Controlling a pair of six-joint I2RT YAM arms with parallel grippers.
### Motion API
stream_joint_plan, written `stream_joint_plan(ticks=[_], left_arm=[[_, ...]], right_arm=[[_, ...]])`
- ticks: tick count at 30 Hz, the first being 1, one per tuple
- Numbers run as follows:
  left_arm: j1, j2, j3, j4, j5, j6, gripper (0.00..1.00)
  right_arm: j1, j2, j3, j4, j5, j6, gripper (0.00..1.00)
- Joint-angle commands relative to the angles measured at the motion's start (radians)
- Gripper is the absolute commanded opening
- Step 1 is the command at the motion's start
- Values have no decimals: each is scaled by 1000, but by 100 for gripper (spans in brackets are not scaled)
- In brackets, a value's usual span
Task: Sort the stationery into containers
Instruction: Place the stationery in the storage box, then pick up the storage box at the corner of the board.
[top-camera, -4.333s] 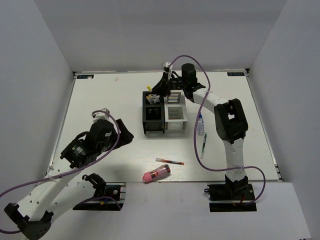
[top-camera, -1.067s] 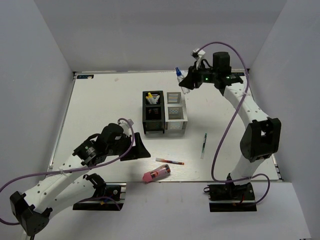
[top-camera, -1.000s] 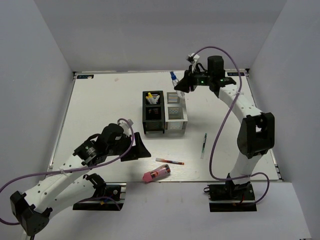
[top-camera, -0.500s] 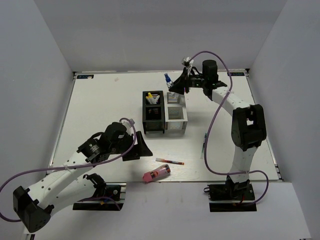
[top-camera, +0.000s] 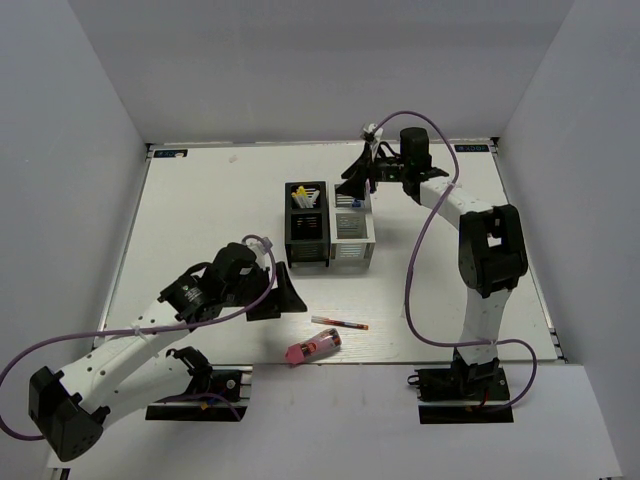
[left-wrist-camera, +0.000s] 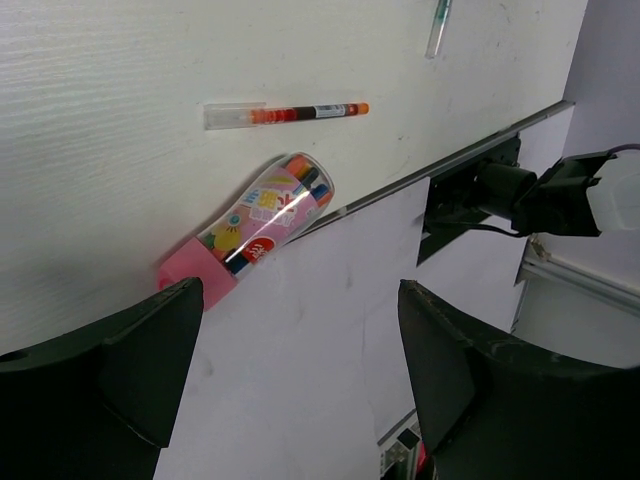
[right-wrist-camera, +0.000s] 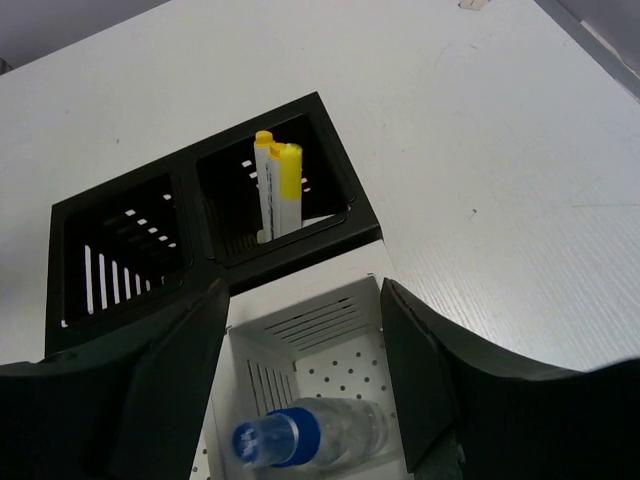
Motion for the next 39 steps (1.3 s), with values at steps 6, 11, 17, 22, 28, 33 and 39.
stream_joint_plan(ticks=[6,11,17,22,28,33,39], left_arm=[[-4,69,110,-42,25,219,84],[-15,250,236,-136,65,439,75],[-71,437,284,-216,41,540,75],[-174,543,288,-171,-14,514,76],[-268,580,292,-85,-116,488,76],[-363,618,282,22,-148,448,76],[-441,742,301,40,-260,419,76]], right_arm=[[-13,-136,74,-126,23,40,52],[-19,-260,154,-449,98,-44,2],[-55,-464,36,-837,271,-200,90],[-114,-671,-256,-851,345,-216,85],[-170,-778,-388,-859,320,-199,83],[-202,-775,-385,-879,303,-196,83],[-219,-777,-389,-872,287,-183,83]])
